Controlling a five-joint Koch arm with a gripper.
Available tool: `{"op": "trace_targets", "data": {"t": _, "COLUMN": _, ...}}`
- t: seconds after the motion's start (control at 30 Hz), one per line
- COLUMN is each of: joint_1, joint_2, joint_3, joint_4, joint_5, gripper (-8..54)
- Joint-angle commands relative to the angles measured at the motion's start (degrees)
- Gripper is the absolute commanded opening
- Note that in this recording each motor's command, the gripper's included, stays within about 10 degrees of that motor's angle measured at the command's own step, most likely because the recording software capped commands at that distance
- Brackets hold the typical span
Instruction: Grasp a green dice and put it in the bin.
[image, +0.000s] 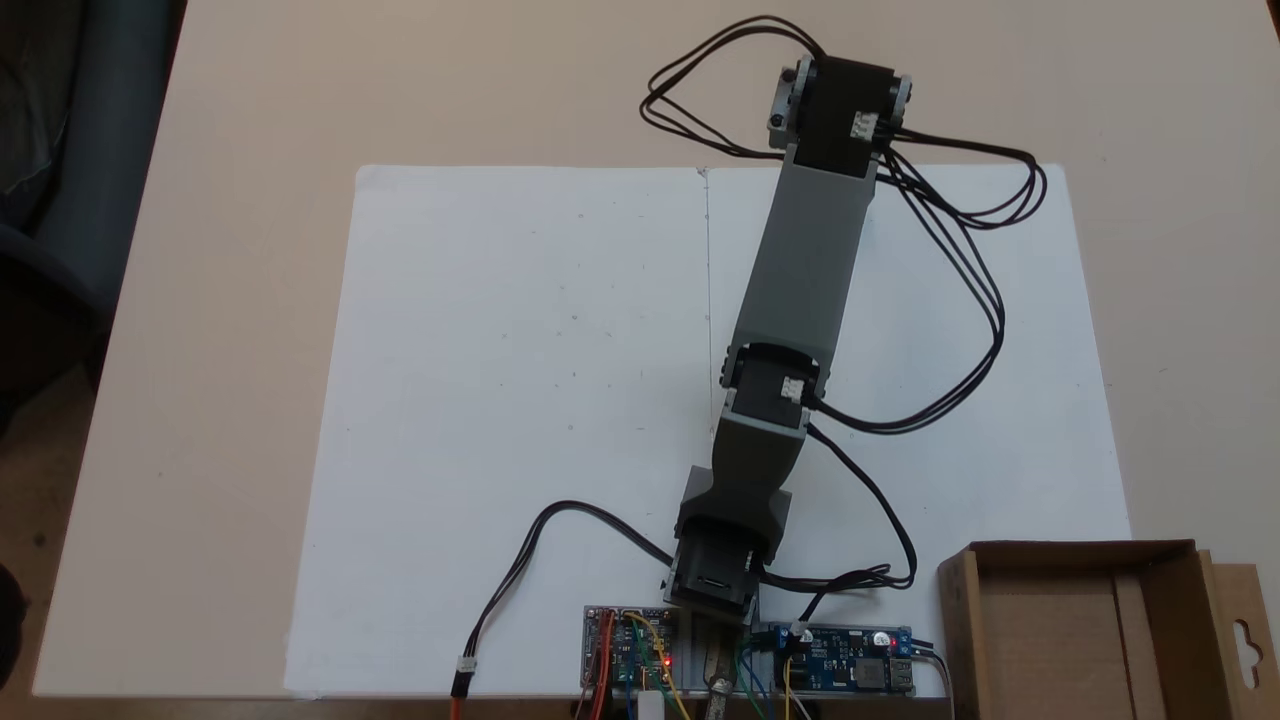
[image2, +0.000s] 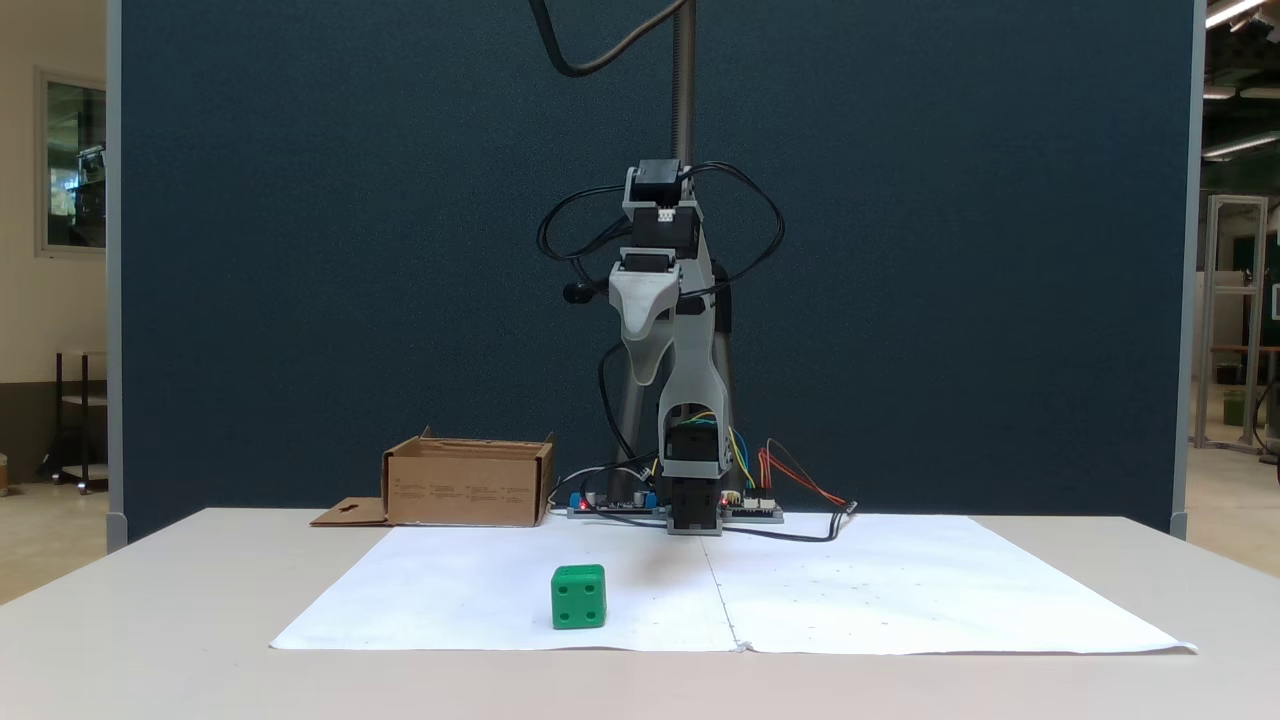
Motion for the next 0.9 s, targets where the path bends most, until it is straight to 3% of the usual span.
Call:
{"op": "trace_targets", "data": {"t": 0.0, "joint_1": 1.0, "joint_2": -0.4, "joint_3": -2.9, "joint_4": 10.0, "joint_5": -7.2, "gripper": 53.2}}
{"op": "trace_targets", "data": {"t": 0.5, "joint_1": 3.3, "joint_2": -13.7, "joint_3": -13.1, "joint_4": 10.0, "joint_5": -9.2, "gripper": 52.9}}
{"op": "trace_targets", "data": {"t": 0.87, "joint_1": 4.9, "joint_2": -17.3, "joint_3": -16.4, "joint_4": 10.0, "joint_5": -9.2, "gripper": 51.5}}
